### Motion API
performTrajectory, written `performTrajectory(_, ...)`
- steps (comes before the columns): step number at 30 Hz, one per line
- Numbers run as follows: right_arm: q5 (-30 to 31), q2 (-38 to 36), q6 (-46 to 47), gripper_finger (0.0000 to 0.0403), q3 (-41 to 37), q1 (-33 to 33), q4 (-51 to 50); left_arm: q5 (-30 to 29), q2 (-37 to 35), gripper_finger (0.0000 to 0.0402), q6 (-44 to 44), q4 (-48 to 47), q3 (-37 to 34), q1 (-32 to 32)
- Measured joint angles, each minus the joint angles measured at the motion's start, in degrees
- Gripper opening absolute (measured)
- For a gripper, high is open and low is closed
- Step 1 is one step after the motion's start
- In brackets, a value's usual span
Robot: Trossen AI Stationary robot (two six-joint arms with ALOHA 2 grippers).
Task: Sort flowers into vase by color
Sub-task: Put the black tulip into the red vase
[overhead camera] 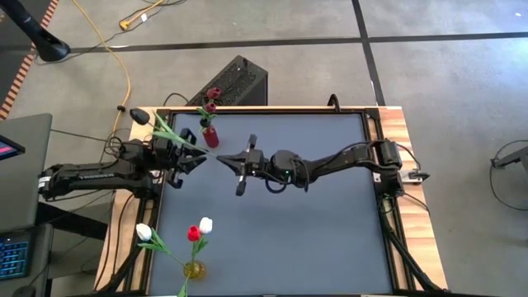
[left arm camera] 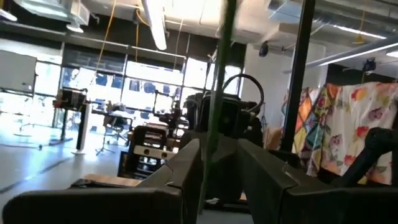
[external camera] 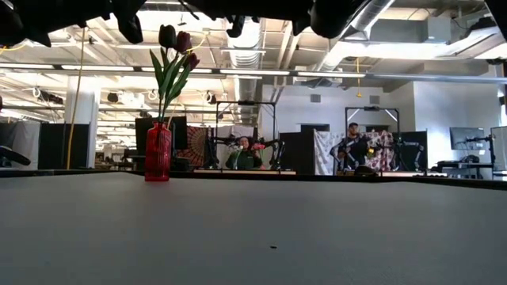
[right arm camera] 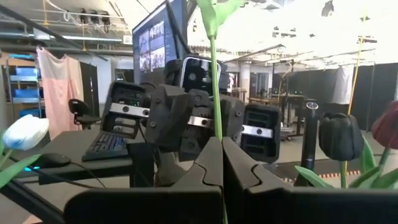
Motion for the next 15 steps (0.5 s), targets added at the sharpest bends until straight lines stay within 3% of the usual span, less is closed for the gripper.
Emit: performTrajectory(15,0.0,0.0,0.38,0.0017,0.0,-0.33,-1.19,-5.51,-0.02,0.0093,2.24,2.04,0.0,0.0)
